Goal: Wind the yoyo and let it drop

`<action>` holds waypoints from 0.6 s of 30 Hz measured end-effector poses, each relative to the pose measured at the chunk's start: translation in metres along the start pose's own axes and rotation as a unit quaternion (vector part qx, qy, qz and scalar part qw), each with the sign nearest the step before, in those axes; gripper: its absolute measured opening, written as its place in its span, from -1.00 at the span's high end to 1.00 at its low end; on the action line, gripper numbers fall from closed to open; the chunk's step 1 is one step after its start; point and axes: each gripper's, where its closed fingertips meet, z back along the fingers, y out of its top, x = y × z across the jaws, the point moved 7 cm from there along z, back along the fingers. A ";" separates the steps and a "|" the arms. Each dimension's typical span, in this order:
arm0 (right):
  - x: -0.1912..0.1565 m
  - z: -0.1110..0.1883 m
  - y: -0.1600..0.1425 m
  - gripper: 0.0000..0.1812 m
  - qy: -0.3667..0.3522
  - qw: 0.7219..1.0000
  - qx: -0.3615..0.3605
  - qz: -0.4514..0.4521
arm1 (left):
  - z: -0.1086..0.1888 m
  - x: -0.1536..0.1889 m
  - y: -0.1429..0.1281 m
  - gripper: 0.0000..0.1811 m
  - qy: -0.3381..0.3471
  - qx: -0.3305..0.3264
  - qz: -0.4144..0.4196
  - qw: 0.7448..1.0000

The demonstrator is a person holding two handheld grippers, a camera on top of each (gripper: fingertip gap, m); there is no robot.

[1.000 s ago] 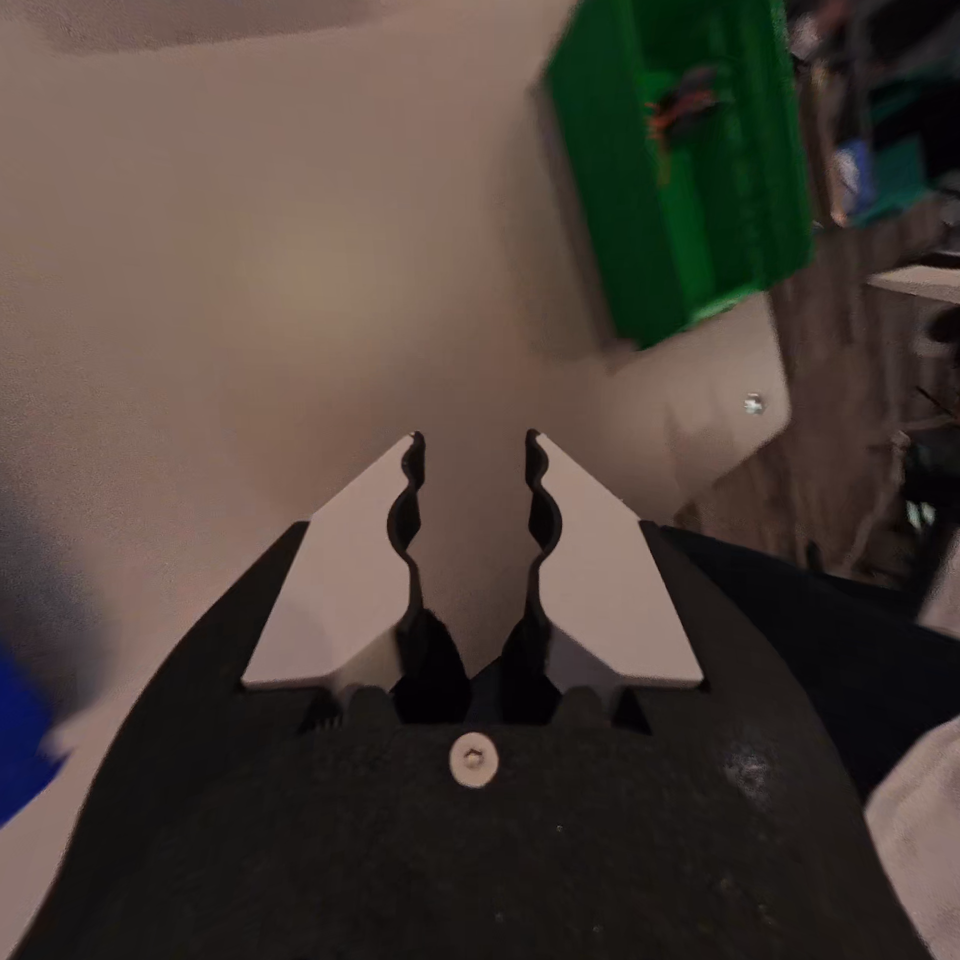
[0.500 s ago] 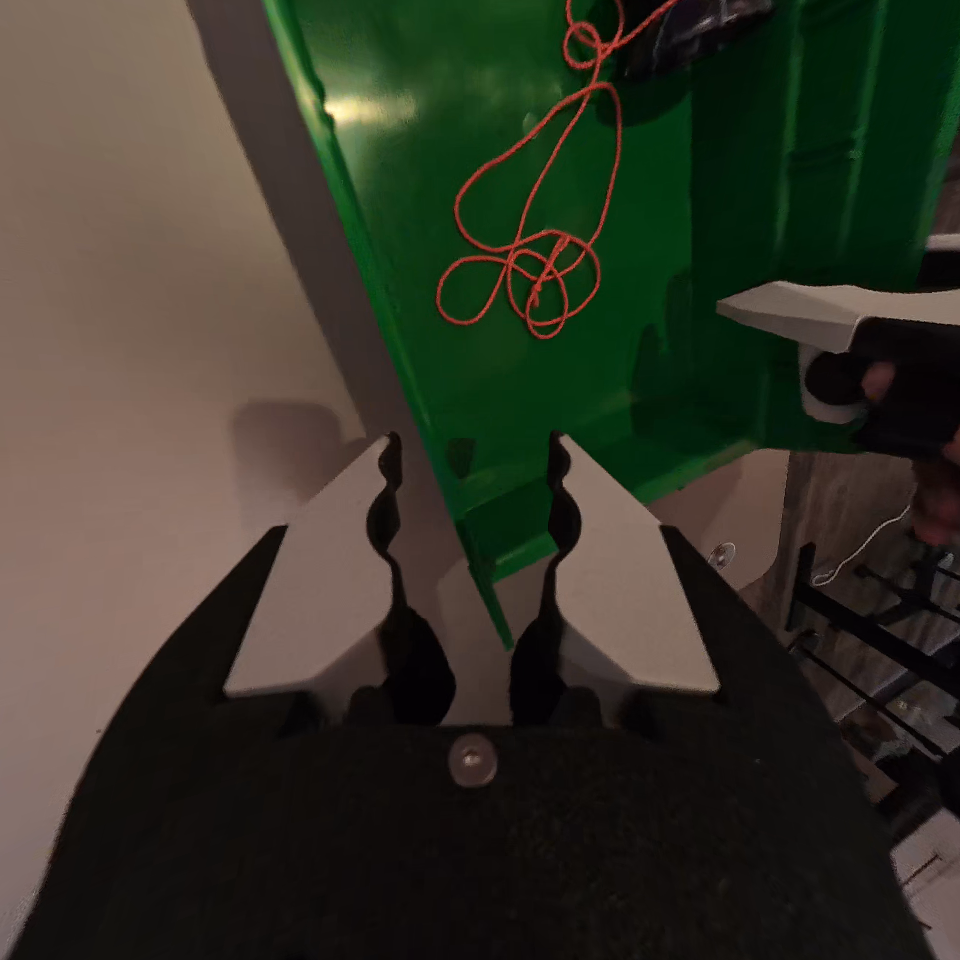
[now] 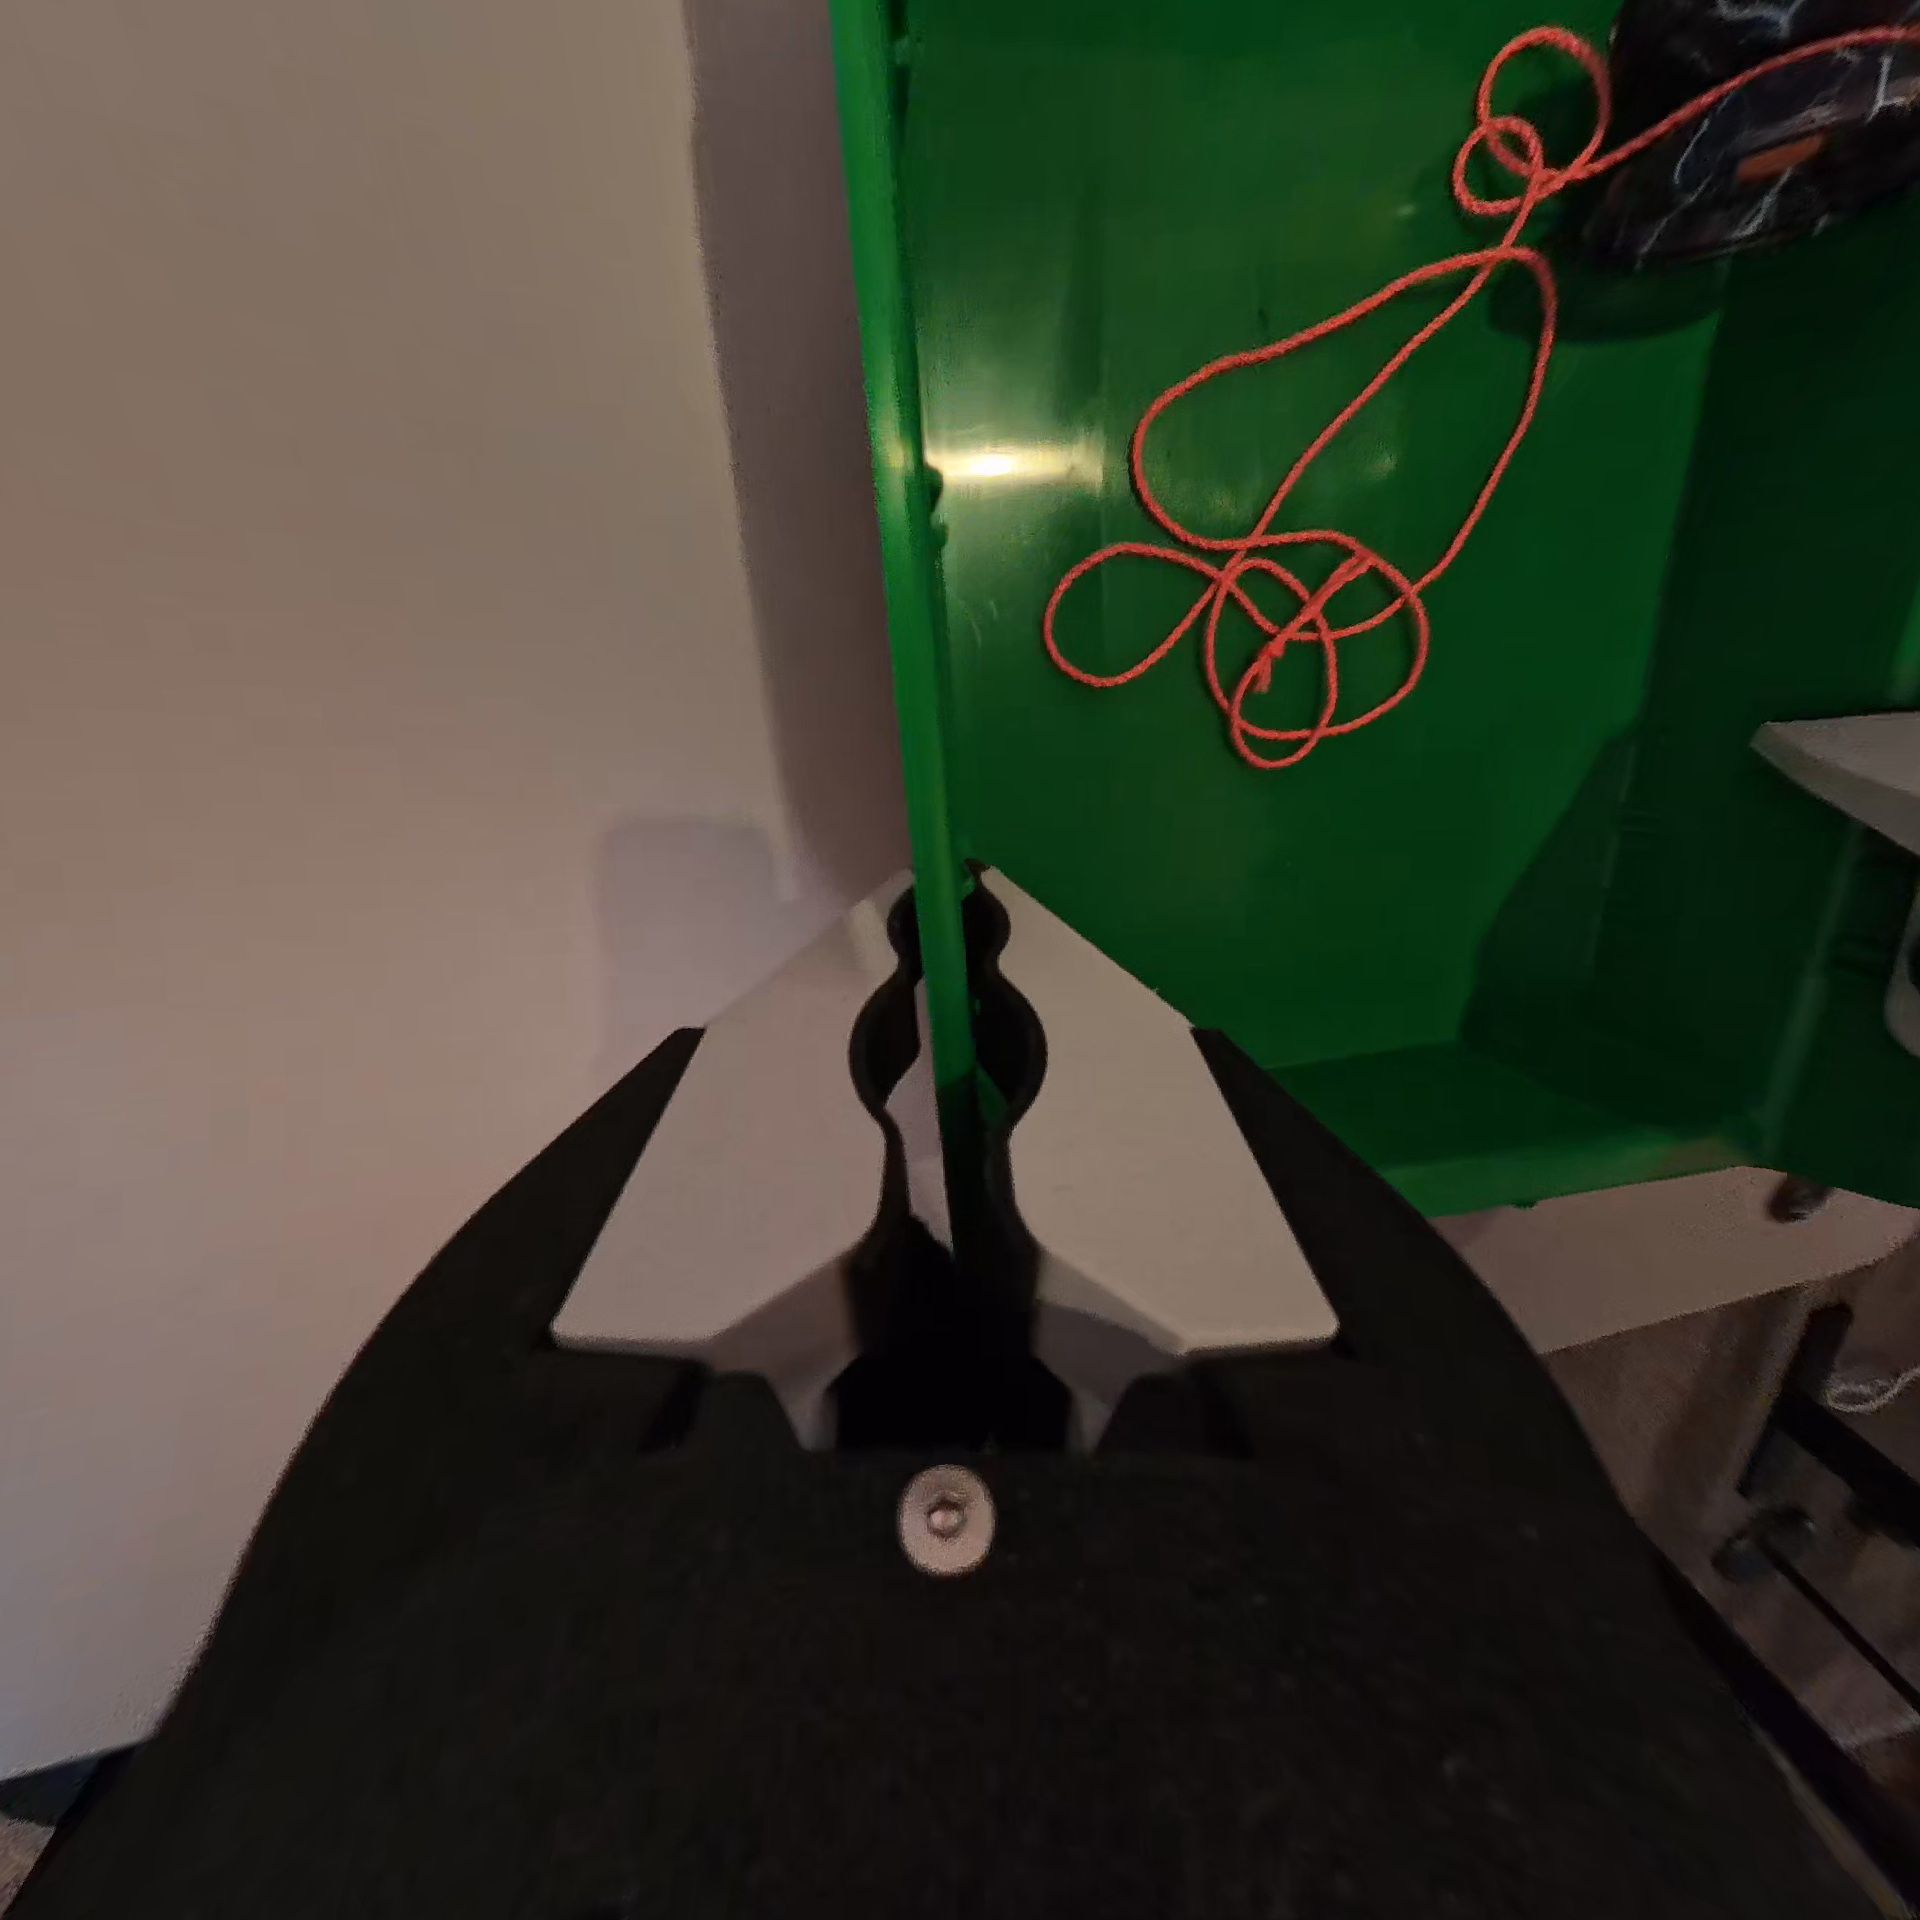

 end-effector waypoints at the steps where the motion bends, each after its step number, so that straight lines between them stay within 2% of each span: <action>1: -0.023 -0.002 0.000 0.97 0.001 1.000 0.000 0.010 | 0.007 -0.021 -0.007 0.99 0.007 0.004 0.005 1.000; 7: -0.171 -0.028 -0.007 0.97 0.015 0.997 -0.002 0.073 | 0.038 -0.161 -0.057 0.98 0.033 0.017 0.044 0.998; 11: -0.255 -0.053 -0.018 0.97 0.013 0.996 0.011 0.087 | 0.044 -0.246 -0.079 0.99 0.023 0.030 0.071 0.997; 14: -0.293 -0.073 -0.030 0.96 0.008 0.997 0.000 0.081 | 0.039 -0.288 -0.090 0.99 0.015 0.023 0.061 0.998; 18: -0.308 -0.088 -0.043 0.95 -0.019 0.997 -0.004 0.074 | 0.031 -0.307 -0.099 0.94 -0.016 0.014 0.038 0.999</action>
